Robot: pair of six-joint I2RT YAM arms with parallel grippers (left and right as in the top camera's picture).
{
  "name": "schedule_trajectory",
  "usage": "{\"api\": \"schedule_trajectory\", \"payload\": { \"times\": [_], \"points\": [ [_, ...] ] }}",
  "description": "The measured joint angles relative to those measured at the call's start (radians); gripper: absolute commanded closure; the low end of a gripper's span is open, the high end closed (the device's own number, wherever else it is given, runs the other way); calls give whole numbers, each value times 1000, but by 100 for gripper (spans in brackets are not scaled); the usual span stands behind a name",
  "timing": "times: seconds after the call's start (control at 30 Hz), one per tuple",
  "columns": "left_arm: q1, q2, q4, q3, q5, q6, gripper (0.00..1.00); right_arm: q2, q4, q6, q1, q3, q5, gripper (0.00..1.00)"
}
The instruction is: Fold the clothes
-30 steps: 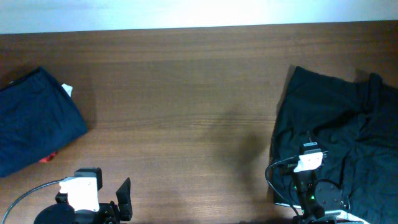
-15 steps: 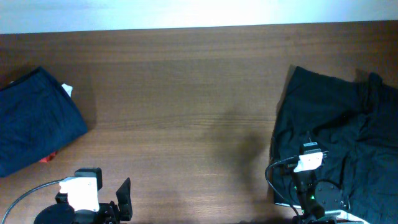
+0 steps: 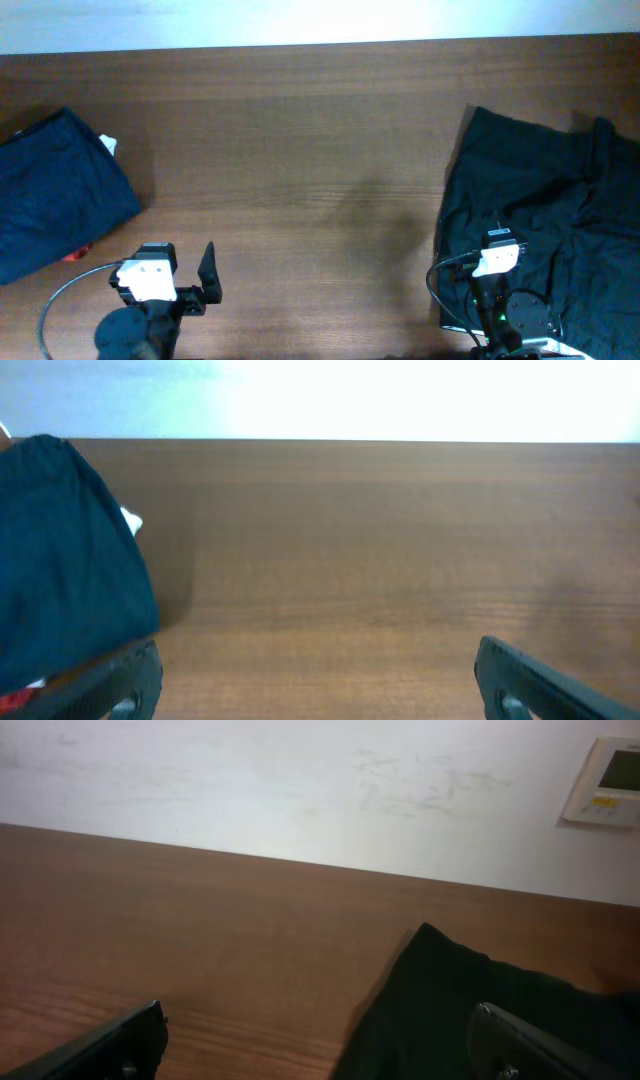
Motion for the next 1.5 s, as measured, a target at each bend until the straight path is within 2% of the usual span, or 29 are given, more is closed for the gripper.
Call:
{"api": "schedule_trajectory", "payload": {
  "times": [0.27,0.33,0.47,0.63,0.77,1.5],
  "points": [
    [0,-148,377,-288,-13,0,1,0,0,0,0,0,0,1],
    [0,-165,525,-369,-15,0,1,0,0,1,0,0,0,1],
    [0,-170,701,-476,-17,0,1,0,0,0,0,0,0,1],
    [0,-170,696,-506,-53,0,1,0,0,0,0,0,0,1],
    [0,-171,578,-509,-64,0,1,0,0,0,0,0,0,1],
    [0,-172,578,-508,-56,0,1,0,0,0,0,0,0,1]
  ]
}}
